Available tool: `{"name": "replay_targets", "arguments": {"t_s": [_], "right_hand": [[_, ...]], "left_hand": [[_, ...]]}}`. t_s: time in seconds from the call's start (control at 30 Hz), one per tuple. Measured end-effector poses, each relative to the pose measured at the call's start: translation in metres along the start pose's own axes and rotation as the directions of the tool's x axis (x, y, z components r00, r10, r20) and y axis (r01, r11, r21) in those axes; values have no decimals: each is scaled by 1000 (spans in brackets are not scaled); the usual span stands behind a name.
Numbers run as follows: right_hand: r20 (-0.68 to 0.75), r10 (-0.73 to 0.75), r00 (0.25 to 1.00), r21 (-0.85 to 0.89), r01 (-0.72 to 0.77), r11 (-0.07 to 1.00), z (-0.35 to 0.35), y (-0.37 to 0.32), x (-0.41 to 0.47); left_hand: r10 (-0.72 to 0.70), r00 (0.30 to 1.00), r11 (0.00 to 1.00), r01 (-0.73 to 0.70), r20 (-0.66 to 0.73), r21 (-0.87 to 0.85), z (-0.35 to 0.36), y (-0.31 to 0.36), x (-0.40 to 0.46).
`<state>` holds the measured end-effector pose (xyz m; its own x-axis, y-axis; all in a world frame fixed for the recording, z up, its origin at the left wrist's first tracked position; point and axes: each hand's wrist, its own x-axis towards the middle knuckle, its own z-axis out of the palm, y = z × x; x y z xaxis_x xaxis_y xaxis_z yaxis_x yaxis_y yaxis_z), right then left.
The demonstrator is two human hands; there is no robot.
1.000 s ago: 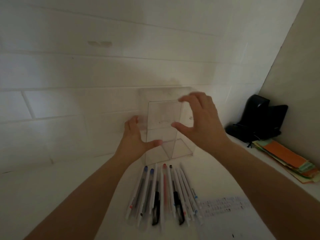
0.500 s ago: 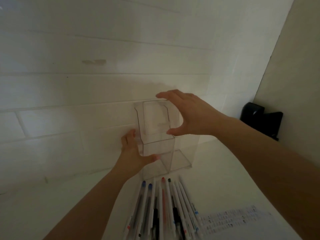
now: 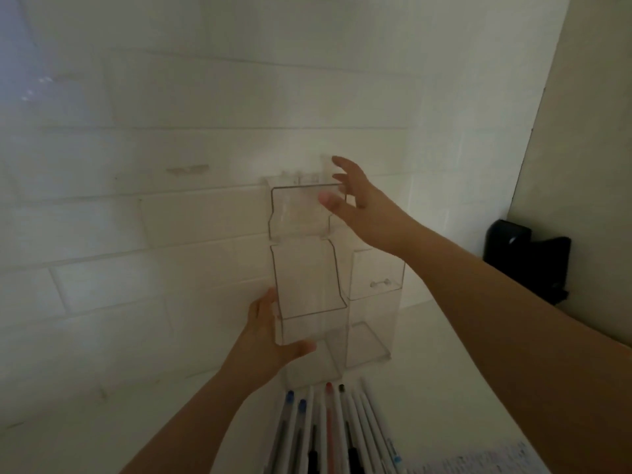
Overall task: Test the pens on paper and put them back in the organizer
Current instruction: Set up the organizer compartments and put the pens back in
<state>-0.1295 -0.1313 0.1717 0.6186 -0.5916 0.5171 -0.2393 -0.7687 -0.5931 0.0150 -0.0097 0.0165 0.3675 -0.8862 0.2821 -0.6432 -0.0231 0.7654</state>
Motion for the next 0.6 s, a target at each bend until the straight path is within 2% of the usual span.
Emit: {"name": "replay_targets", "arguments": {"t_s": [0.13,0.2,0.27,0.37,0.5,0.6], "right_hand": [[-7,189,982,-204,-186,961,-10,27,-26],[79,220,972,-280,-190,941,-5,37,-40],[66,168,984,-371,-132,919,5,42,-48],[-54,136,989,-347,-147,926,10,39,-49],[-64,157,985,-372,-170,913,-1,33,-55],[-74,219,973,-381,-230,895,-15,25,-60]], "left_hand": [[-7,999,1000,8,-36,9,-4,2,-5],[-23,998,998,20,-54,-66,-6,6,-4],[-32,999,990,30,-12,-137,-5,11,-2],[-22,1000,990,23,7,-142,2,18,-2],[12,999,992,-16,-30,-127,7,20,-1],[12,1000,980,-7,24,-199,9,22,8]]}}
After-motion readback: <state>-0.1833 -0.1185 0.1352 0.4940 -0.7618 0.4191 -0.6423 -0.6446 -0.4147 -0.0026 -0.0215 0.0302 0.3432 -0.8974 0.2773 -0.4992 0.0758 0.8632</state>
